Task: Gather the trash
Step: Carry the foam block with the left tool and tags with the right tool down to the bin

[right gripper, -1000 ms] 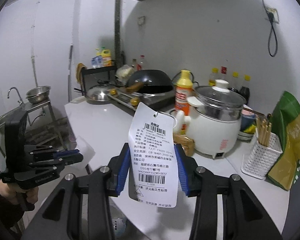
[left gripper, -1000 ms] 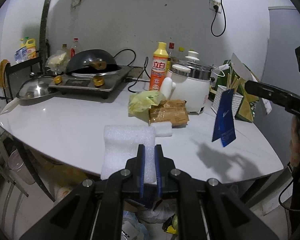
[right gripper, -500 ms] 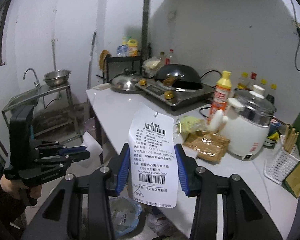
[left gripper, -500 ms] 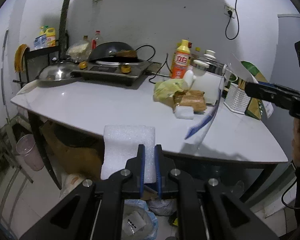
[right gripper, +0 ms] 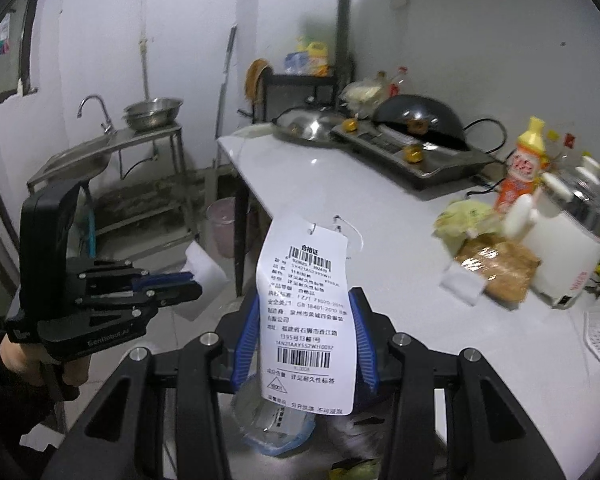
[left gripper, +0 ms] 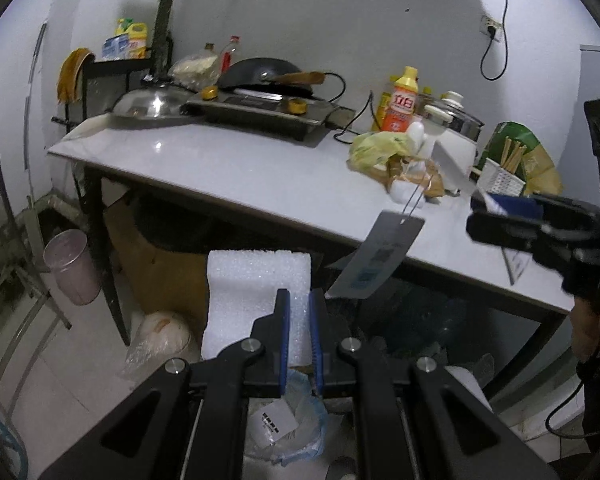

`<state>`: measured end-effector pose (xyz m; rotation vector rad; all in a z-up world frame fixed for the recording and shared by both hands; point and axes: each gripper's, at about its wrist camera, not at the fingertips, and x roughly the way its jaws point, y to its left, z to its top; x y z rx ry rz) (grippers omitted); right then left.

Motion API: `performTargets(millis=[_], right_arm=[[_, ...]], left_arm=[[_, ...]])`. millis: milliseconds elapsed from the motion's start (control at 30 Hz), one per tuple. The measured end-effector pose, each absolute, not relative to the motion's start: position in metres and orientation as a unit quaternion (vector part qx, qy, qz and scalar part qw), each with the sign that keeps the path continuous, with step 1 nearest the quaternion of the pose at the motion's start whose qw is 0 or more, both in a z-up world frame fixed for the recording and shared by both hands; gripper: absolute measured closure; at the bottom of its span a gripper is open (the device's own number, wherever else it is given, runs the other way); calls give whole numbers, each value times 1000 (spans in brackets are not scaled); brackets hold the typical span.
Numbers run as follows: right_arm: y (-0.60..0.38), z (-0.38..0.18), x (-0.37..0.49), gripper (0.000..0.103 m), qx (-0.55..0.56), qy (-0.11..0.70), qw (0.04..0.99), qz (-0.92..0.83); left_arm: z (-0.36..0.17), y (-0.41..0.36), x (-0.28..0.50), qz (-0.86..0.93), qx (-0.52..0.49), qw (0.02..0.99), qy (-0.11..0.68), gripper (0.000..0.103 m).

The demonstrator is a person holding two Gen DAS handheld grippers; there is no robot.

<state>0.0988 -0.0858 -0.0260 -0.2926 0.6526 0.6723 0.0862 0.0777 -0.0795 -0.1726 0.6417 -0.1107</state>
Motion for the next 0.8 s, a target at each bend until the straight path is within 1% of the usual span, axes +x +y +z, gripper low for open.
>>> performTargets(millis=[200,667,800], right_arm=[[-63,-71,98,62,-140,356,860,337],[-40,-163,112,62,-161,436,818,339],[-32,-198,118,61,-170,465,801,337]], left_arm=[[-98,93,80,-51,-92,940,326,94],[-159,124,86,-34,-115,920,374,94],[-177,133,91,-31,-122,915,384,94]])
